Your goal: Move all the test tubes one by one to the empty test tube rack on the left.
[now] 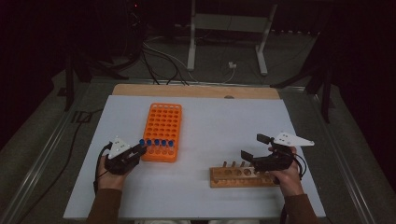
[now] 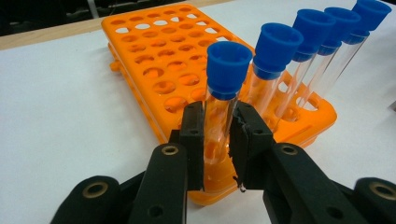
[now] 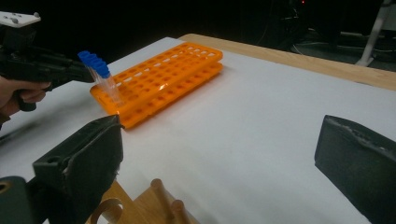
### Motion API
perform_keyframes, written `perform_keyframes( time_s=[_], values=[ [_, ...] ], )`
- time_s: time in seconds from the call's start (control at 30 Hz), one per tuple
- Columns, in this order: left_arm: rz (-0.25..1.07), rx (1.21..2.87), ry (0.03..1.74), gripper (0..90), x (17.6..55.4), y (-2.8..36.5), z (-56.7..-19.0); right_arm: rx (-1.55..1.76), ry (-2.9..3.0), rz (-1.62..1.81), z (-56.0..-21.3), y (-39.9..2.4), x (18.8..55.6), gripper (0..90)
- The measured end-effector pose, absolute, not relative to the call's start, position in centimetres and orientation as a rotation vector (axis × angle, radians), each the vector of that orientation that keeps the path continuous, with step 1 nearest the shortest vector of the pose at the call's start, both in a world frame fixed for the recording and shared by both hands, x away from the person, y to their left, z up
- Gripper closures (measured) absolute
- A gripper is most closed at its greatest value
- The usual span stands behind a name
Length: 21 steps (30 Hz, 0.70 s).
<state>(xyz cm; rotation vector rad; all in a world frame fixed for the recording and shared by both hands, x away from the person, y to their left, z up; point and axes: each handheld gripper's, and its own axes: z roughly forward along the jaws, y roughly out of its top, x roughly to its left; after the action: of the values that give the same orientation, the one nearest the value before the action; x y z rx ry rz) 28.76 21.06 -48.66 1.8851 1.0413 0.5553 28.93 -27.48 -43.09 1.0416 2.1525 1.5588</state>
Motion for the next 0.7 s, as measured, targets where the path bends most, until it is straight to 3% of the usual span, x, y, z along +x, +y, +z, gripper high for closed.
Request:
perform_keyframes(
  time_s=[0.23,0.47,0.7],
  values=[
    [0.546,1.865,1.034,71.7,28.6,21.1,-48.5,1.038,2.144,1.563,-43.1,-27.6,28.9,1.3],
    [0.548,1.838,1.036,57.5,28.5,21.6,-48.1,1.042,2.134,1.562,-43.1,-27.7,28.9,1.3],
    [0.580,1.767,1.036,33.0,27.8,22.1,-46.9,1.055,2.104,1.559,-43.1,-28.3,28.8,1.2]
  ],
)
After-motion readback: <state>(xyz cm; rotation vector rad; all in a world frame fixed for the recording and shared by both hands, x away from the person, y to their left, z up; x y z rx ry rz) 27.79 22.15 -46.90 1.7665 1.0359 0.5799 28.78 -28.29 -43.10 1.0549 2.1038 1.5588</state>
